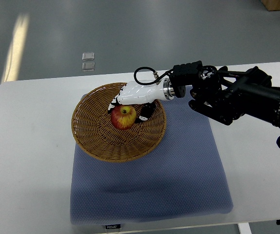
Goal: Place red apple in basket with right hand
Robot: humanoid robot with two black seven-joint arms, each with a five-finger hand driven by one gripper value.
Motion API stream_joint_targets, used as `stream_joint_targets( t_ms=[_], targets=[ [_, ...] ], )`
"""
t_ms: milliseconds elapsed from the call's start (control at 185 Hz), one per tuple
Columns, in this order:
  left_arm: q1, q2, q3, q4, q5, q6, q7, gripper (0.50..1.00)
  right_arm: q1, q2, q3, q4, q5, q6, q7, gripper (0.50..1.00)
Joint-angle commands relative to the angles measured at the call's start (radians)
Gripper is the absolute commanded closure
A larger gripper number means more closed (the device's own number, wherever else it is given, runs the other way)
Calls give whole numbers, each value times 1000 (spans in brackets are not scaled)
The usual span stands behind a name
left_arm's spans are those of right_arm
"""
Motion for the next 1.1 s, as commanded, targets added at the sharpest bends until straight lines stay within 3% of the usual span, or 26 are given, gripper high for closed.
stream_joint_targets(
  t_ms=[0, 108, 615, 680, 1095],
  targets=[
    [0, 0, 0, -1, 0, 1, 0, 500, -3, 2, 4, 0, 1, -2, 0, 677],
    [0, 0, 0, 0, -1, -1, 0, 500, -7, 5, 4, 0, 2, -19, 0, 644],
    [0, 0, 0, 0, 0, 1, 0, 500, -2, 2, 10, 0, 8, -21, 0, 638],
    [0, 0, 0, -1, 0, 1, 0, 500, 9, -9, 14, 0, 16, -21, 0, 603],
    [0, 0, 0, 0, 0, -1, 0, 500, 92, -98, 19, -6, 122, -56, 0, 587]
  ],
)
